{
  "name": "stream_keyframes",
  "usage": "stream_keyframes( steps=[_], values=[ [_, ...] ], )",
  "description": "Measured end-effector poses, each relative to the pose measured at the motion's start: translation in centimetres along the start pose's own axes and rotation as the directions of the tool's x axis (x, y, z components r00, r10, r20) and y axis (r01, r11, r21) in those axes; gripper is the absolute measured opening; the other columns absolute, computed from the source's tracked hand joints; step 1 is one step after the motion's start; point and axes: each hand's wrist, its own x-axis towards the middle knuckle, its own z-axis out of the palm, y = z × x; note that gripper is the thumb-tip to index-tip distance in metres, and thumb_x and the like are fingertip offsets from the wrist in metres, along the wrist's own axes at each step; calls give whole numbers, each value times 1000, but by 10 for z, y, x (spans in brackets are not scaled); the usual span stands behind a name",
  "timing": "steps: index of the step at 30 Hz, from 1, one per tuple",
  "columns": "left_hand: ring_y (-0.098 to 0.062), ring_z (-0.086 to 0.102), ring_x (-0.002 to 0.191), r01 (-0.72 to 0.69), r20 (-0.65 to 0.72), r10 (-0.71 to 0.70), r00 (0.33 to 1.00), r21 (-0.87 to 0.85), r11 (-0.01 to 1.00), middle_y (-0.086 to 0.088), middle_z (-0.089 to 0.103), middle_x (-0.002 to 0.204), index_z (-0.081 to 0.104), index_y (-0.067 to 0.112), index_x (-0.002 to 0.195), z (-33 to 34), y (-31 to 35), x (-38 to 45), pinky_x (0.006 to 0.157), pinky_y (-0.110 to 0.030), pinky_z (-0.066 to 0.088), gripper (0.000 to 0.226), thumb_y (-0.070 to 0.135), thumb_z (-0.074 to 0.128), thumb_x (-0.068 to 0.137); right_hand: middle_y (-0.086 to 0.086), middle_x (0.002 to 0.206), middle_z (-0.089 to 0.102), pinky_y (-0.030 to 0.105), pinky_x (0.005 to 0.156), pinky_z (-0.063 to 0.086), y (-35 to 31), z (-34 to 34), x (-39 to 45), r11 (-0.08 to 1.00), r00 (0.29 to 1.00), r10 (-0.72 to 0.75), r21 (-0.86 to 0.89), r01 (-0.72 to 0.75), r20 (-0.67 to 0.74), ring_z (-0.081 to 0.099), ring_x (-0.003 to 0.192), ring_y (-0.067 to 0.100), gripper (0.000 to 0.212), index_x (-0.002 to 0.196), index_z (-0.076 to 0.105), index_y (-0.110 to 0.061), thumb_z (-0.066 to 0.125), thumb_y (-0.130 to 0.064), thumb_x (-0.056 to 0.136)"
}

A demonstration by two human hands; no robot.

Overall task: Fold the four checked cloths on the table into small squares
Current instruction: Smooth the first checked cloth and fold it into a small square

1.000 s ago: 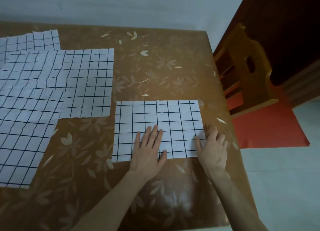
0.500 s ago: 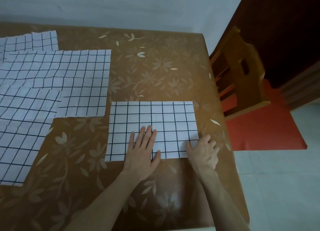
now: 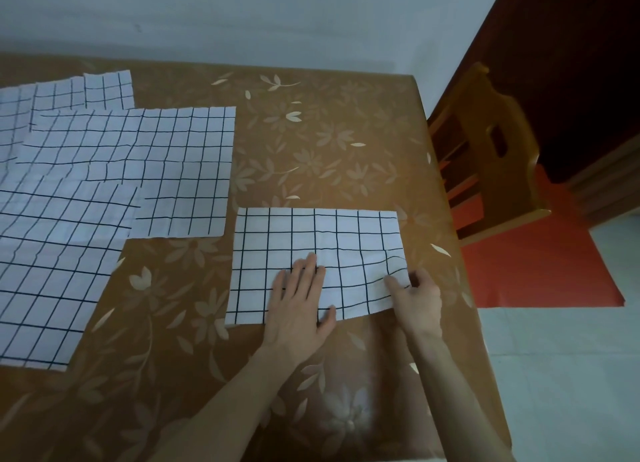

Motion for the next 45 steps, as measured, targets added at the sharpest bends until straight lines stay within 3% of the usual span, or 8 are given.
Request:
stream_keyframes(
  steps=[4,10,16,21,27,30,37,45],
  values=[
    [-26,44,133,47,-58,-48,997,-16,999,-6,46,150,39,22,154,-7,1,-1,109,-45,37,70,58,44,94,-6,106,72,37,90,53,-13,10,-21,974,974,-222,32,223,-42,66,101,16,25,120,72,-21,65,-22,96],
    [-12,48,128,44,-115,-85,990,-316,948,8,57,139,47,24,148,-23,-12,-6,113,-37,38,52,44,36,101,-7,104,59,25,79,48,-33,52,-58,744,760,-649,-171,645,41,58,96,12,39,139,64,-24,50,-33,104],
    [-1,67,100,275,20,-573,820,-890,363,17,71,104,66,31,114,-61,-34,-11,87,-23,54,27,30,39,110,-1,109,57,32,83,51,-39,95,-91,553,616,-775,-322,769,140,51,98,17,48,144,58,-18,58,-25,97],
    [-11,75,82,294,205,-614,762,-955,46,6,79,87,78,30,88,-87,-54,-8,75,-27,58,57,46,28,110,5,138,52,41,98,48,-31,121,-98,462,588,-765,-411,786,264,50,125,24,49,144,57,-23,51,-31,96],
    [-19,69,79,348,175,-605,777,-920,181,-4,72,80,70,14,85,-70,-77,-9,64,-17,51,21,21,59,102,4,156,42,47,115,42,-4,146,-93,490,594,-679,-337,804,432,40,144,24,70,154,43,-18,71,-28,90],
    [-9,69,88,375,169,-572,803,-888,264,7,73,93,71,20,99,-62,-84,-8,80,-25,57,12,13,61,99,1,162,35,47,122,33,0,145,-92,475,570,-652,-317,821,499,31,151,20,79,159,33,-18,65,-41,90],
    [-11,62,114,422,-18,-617,787,-714,558,1,67,129,59,13,139,-55,-84,-9,96,-25,50,35,17,54,105,-3,168,30,49,125,29,11,128,-69,448,605,-654,-411,794,454,20,157,14,56,161,30,-22,31,-38,107],
    [-18,61,123,445,-100,-653,750,-655,611,0,62,137,50,21,144,-43,-83,-13,98,-33,54,44,14,59,101,-4,172,14,47,129,16,27,128,-44,271,583,-581,-541,796,567,2,160,15,65,165,19,-27,15,-59,109]
  ],
)
